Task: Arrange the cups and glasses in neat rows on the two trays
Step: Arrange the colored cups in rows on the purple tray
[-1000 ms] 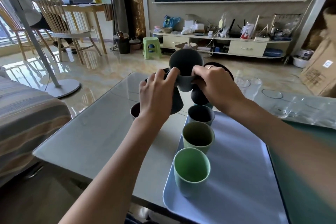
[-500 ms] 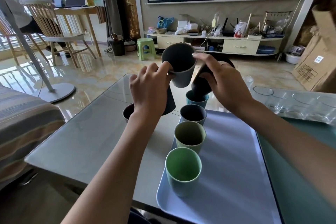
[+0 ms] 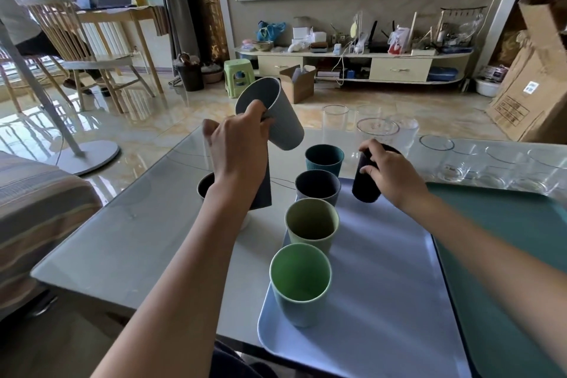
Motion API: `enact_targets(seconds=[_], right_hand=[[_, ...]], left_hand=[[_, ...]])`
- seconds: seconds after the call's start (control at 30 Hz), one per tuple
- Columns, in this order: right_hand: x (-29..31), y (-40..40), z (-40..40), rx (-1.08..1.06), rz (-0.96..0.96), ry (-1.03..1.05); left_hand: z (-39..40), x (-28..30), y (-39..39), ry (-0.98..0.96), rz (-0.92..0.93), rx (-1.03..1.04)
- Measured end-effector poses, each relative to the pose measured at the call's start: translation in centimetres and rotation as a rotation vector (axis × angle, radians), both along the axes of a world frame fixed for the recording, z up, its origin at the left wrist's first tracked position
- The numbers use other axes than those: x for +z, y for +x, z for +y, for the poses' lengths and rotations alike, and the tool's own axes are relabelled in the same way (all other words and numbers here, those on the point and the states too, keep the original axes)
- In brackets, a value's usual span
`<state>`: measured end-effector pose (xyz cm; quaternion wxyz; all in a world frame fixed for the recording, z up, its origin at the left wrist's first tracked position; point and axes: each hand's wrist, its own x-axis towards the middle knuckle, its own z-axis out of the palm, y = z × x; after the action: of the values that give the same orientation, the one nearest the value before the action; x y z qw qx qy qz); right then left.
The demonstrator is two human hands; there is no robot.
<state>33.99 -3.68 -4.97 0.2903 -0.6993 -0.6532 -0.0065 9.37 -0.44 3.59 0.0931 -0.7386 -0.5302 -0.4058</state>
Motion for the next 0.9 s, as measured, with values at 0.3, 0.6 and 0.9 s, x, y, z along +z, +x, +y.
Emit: enact_targets(seconds=[0.3,0.6,0.9], right_hand=[[-1.6,-1.3,1.1,0.036,-0.107,-0.052],[0.7,-2.5,-1.6,0.064,0.069,0.292],[5.5,-4.5,-3.9,0.194,0.62,0.295]], left_hand=[[0.4,-0.3,0.3,0.058,0.027,-0.058],[-0.7,-0.2,1.9,0.169,0.053,-0.192],[-4.8,0.5,5.5,0.27,0.115,-0.417]])
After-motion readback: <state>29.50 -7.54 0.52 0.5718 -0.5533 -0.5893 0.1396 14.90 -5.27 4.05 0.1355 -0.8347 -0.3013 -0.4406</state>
